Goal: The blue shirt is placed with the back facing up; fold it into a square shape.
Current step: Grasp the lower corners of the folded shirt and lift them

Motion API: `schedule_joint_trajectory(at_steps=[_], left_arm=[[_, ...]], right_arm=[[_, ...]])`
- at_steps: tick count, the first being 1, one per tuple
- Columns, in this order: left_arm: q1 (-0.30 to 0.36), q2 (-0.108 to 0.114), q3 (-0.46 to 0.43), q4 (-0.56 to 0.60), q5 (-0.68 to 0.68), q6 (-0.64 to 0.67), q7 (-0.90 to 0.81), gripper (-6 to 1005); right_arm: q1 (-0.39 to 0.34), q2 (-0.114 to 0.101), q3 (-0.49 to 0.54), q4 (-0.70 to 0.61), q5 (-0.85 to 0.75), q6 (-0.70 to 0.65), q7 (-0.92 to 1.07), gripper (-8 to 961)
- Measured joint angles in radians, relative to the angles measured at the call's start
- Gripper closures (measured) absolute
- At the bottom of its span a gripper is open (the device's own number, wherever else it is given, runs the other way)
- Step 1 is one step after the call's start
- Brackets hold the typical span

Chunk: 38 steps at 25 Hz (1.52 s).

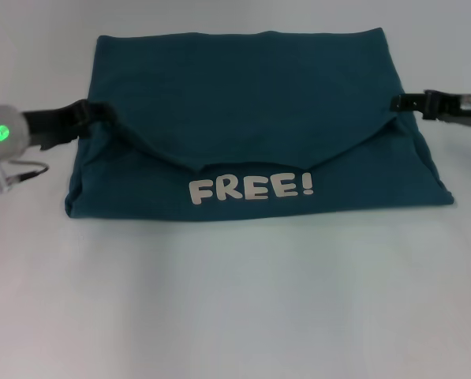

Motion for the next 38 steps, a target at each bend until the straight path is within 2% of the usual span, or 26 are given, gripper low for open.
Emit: schedule_joint_trajectory(at_steps=[1, 2, 4, 6, 10, 16, 26, 30, 38], left_arm=[[0.061, -0.005, 0.0, 0.059, -0.088, 0.07, 0.019, 511], [0.108, 0.001, 0.0, 0.081, -0.171, 0.129, 0.042, 484], [0.149, 0.01, -0.008, 0.091, -0.243, 0.188, 0.065, 449], [0.185, 0.021, -0.049, 0.088, -0.296, 0.268, 0.098, 414], [0.22, 0.023, -0.149, 0.05, -0.305, 0.366, 0.181, 397], [0.242, 0.031, -0.254, -0.066, -0.303, 0.392, 0.346, 398], [0.234, 0.02, -0.223, -0.133, -0.298, 0.226, 0.44, 401], [0.221, 0.012, -0.213, -0.143, -0.305, 0.21, 0.519, 402], [0.205, 0.011, -0.206, -0.179, -0.297, 0.18, 0.557, 404]], right_arm=[[-0.04, 0.004, 0.006, -0.037, 0.055, -0.05, -0.016, 249], [-0.073, 0.008, 0.01, -0.061, 0.103, -0.091, -0.03, 234], [-0.143, 0.007, 0.023, -0.077, 0.217, -0.188, -0.072, 204], [-0.196, -0.002, 0.042, -0.065, 0.295, -0.281, -0.105, 174], [-0.274, -0.016, 0.108, -0.023, 0.354, -0.46, -0.151, 114], [-0.328, -0.006, 0.25, 0.052, 0.374, -0.661, -0.246, 114], [-0.332, -0.01, 0.27, 0.097, 0.372, -0.656, -0.306, 114], [-0.33, -0.014, 0.271, 0.097, 0.372, -0.631, -0.311, 114], [-0.334, -0.013, 0.271, 0.098, 0.372, -0.618, -0.313, 114]])
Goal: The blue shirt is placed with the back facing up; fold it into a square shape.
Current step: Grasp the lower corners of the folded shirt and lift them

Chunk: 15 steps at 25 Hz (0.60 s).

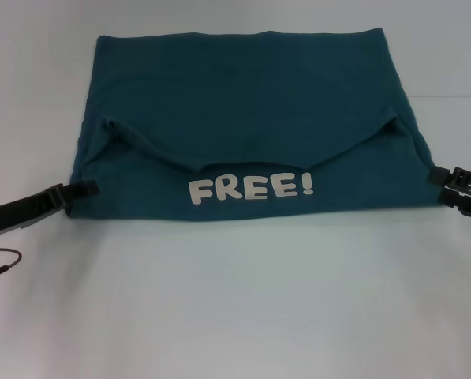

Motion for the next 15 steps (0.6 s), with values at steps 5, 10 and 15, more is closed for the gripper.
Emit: schedule_joint_trajectory(at_steps=[5, 10, 15], left_arm=[[-0.006, -0.002, 0.045, -0.006, 0.001, -0.008, 0.006, 405], [-0.007, -0.007, 0.065, -0.003, 0.001, -0.01, -0.001, 407], [-0.004, -0.007, 0.063, 0.008, 0.001, -0.01, -0.017, 408]], right_arm=[[-0.001, 0.0, 0.0, 0.001, 0.003, 0.0, 0.0, 114], [-0.001, 0.0, 0.0, 0.001, 0.004, 0.0, -0.001, 114], [-0.003, -0.002, 0.016, 0.01, 0.005, 0.0, 0.0, 114]])
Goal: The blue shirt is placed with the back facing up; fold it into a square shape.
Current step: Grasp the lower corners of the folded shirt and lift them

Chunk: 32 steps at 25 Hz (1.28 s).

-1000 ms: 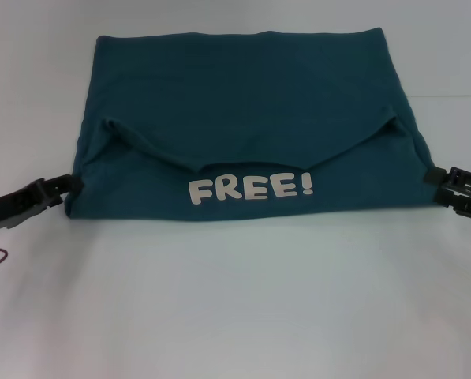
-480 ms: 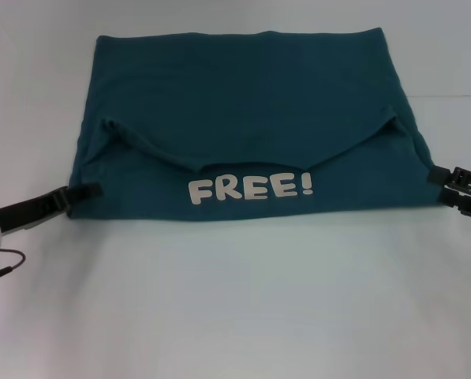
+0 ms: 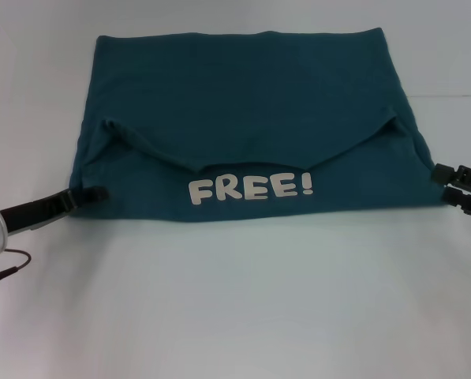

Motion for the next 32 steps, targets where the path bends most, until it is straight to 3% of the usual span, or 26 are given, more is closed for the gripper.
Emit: schedule_joint_trajectory(at_steps=[6, 12, 16, 19, 21, 24, 32], left_arm=[[0.001, 0.0, 0.002, 0.002, 0.0, 0.0, -0.002, 530], [0.001, 0.003, -0.004, 0.003, 0.001, 0.007, -0.003, 728], [-0.006, 0.01, -0.004, 0.01, 0.001, 0.021, -0.032, 860], [-0.017, 0.018, -0.001, 0.02, 0.001, 0.042, -0.065, 959], [-0.026, 0.023, -0.001, 0.026, 0.002, 0.055, -0.087, 959], [-0.042, 0.028, 0.002, 0.032, 0.002, 0.063, -0.116, 959], [-0.08, 0.042, 0.001, 0.032, -0.007, 0.092, -0.146, 960]], right_arm=[[0.0, 0.0, 0.007, 0.003, -0.003, -0.004, 0.0, 115], [0.004, -0.007, -0.002, 0.003, -0.034, -0.001, 0.002, 115], [0.024, -0.028, -0.003, -0.008, -0.096, 0.0, 0.027, 115], [0.057, -0.069, -0.004, -0.016, -0.142, -0.002, 0.088, 115], [0.087, -0.101, -0.004, -0.034, -0.198, 0.001, 0.158, 115], [0.131, -0.125, -0.005, -0.091, -0.304, 0.019, 0.251, 115], [0.241, -0.12, -0.013, -0.176, -0.53, 0.082, 0.324, 115]])
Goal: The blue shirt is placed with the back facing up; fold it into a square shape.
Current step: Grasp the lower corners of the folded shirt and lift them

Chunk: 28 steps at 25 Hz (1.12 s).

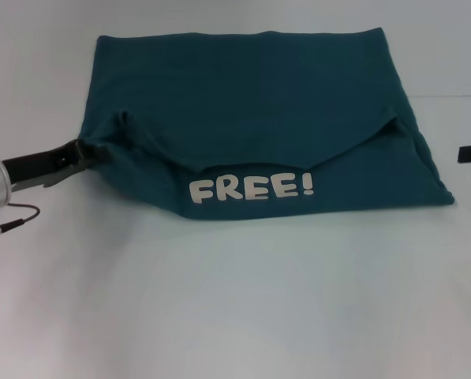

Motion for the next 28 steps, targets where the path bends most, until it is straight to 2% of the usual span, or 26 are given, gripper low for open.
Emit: schedule_joint_trajectory(at_steps=[3, 6, 10, 21, 28], left_arm=[[-0.008, 0.003, -0.002, 0.0, -0.001, 0.013, -0.013, 960], [-0.013, 0.007, -0.005, 0.001, -0.001, 0.019, -0.022, 960], [-0.017, 0.01, -0.007, 0.001, -0.001, 0.019, -0.024, 959], [-0.017, 0.006, -0.007, 0.0, -0.004, 0.019, -0.025, 960], [-0.014, 0.005, -0.007, -0.002, -0.004, 0.019, -0.025, 959]], right_arm=[[0.017, 0.016, -0.042, 0.009, -0.037, 0.051, -0.006, 115], [0.019, 0.041, -0.088, 0.011, -0.048, 0.114, -0.009, 115], [0.02, 0.066, -0.107, 0.039, -0.05, 0.192, -0.009, 115], [0.03, 0.106, -0.109, 0.08, -0.046, 0.312, -0.009, 115], [0.05, 0.109, -0.118, 0.124, -0.049, 0.347, -0.009, 120]])
